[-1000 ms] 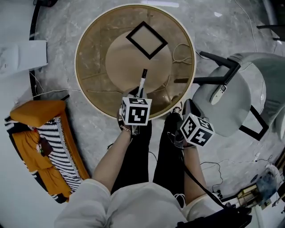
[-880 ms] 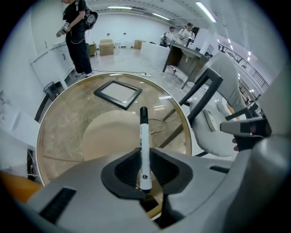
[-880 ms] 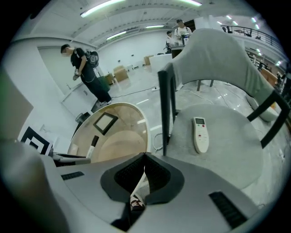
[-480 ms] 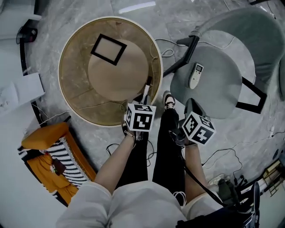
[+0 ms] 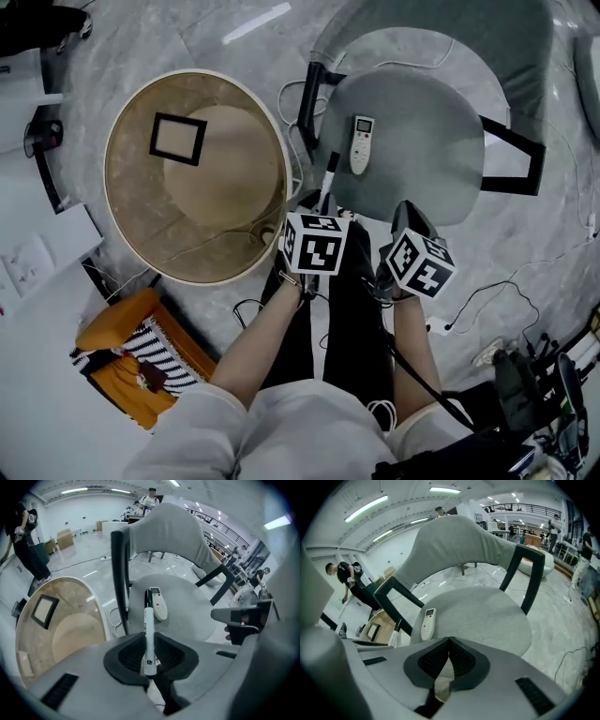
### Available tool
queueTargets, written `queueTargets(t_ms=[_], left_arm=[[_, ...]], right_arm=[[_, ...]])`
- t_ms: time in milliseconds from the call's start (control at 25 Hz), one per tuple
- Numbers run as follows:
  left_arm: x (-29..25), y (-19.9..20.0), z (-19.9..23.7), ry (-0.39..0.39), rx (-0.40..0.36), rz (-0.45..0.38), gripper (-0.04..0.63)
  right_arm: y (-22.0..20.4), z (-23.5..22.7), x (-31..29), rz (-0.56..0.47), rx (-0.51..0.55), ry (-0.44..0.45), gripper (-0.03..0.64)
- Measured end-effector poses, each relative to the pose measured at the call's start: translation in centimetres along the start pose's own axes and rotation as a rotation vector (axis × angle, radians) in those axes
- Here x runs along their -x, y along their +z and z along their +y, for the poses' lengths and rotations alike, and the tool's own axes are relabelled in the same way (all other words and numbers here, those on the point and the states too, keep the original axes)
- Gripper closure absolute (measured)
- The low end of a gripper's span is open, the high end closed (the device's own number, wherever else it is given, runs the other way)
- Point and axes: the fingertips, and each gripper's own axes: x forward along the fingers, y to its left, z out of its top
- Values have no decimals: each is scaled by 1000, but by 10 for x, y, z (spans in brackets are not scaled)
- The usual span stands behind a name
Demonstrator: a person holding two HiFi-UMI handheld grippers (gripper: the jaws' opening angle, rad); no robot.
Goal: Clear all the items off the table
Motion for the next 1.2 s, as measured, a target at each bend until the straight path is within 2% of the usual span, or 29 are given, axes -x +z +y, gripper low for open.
queueTargets(t_ms=[200,520,720,1040,1200], left_arm=[[-14,21,-44,-31,-67,12,526],[-39,37,-95,-64,-104,35,526],[-62,49,-114,-66,-94,39,526],[-106,72,-112,-7,-7,46,525],[-120,81,-109,28,-3,44,525]], right_arm=[[9,-45,7,-12,-57,-37,592],[17,-84,13,-20,-114,-52,592],[8,-105,8,5,-135,-63,592],[9,-128,1,30,-129,-67,592],[11,-139,-5,32,-128,-76,592]])
